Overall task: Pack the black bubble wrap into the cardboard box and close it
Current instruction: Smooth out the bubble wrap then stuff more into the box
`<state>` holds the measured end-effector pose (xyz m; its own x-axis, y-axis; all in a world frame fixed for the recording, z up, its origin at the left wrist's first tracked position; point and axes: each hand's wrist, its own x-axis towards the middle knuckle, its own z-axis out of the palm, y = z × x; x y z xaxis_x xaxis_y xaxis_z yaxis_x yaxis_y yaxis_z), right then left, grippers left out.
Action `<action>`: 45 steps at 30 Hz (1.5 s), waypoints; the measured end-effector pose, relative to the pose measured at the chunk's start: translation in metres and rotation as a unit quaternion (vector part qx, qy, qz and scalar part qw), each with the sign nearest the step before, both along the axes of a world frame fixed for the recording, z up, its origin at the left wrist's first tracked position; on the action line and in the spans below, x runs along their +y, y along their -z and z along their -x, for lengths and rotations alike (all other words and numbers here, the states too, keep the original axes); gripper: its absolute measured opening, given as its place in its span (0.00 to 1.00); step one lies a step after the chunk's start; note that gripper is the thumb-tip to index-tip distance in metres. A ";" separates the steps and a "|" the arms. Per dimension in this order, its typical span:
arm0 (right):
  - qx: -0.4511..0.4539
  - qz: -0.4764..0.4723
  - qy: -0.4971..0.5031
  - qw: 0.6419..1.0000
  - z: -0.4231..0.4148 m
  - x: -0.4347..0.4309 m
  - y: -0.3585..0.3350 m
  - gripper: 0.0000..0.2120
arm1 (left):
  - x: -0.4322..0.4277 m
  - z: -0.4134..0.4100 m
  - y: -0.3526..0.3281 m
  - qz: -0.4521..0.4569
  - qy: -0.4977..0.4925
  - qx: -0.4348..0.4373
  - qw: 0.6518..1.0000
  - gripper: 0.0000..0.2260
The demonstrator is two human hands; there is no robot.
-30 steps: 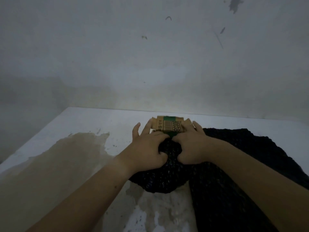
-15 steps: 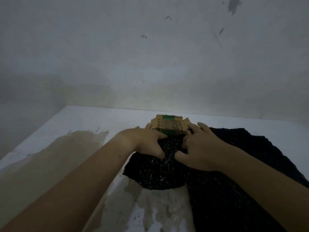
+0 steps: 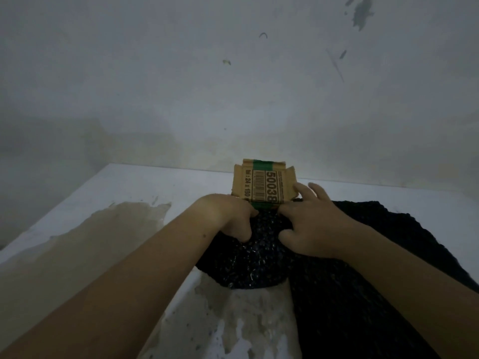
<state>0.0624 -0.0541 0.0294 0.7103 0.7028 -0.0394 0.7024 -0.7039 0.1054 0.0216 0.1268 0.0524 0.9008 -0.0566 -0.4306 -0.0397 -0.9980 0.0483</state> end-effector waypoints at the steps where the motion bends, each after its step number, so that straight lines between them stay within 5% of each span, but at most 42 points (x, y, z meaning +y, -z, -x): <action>1: 0.013 0.023 0.010 1.000 -0.002 0.005 0.001 0.31 | 0.000 0.000 0.000 0.005 -0.003 0.004 1.000 0.32; 4: 0.036 0.049 0.016 0.998 -0.007 0.007 0.002 0.27 | 0.001 0.002 0.000 0.021 -0.012 -0.002 1.000 0.32; 10: -0.024 -0.134 -0.059 0.989 0.016 -0.029 -0.009 0.20 | 0.007 0.004 0.008 0.057 -0.017 -0.011 0.998 0.35; 15: 0.044 -0.067 -0.079 0.994 0.034 -0.033 -0.011 0.23 | 0.010 0.005 0.012 0.057 -0.004 -0.022 0.998 0.35; 20: 0.059 0.058 -0.054 0.995 0.031 -0.005 -0.001 0.13 | 0.015 0.005 0.021 0.071 0.002 -0.025 0.997 0.37; 23: 0.069 0.057 -0.038 0.995 0.028 -0.003 -0.001 0.13 | 0.019 0.017 0.012 0.146 -0.010 -0.076 0.986 0.28; 26: 0.083 -0.036 -0.094 0.992 0.021 -0.015 0.005 0.11 | 0.028 0.045 0.006 0.219 -0.014 -0.183 0.958 0.15; 29: 0.093 -0.235 -0.115 0.961 0.017 -0.030 0.005 0.09 | 0.037 0.070 0.016 0.161 0.036 -0.214 0.963 0.17; 32: 0.037 -0.314 -0.082 0.945 0.019 -0.037 0.004 0.08 | 0.038 0.077 0.030 0.116 0.067 -0.223 0.966 0.25; 36: 0.022 -0.261 -0.093 0.961 0.026 -0.034 0.011 0.05 | 0.026 0.076 0.039 0.092 0.096 -0.257 0.957 0.25; 43: 0.003 -0.043 -0.066 0.997 0.041 -0.020 0.017 0.15 | 0.022 0.070 0.039 0.082 0.099 -0.261 0.957 0.22; 45: 0.010 -0.054 -0.085 0.995 0.040 -0.020 0.014 0.14 | 0.022 0.069 0.040 0.087 0.094 -0.255 0.958 0.22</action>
<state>0.0226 -0.0746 0.0150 0.5806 0.8137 0.0294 0.8135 -0.5812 0.0209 -0.0471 0.1491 0.0123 0.9584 -0.2696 0.0938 -0.2807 -0.9496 0.1393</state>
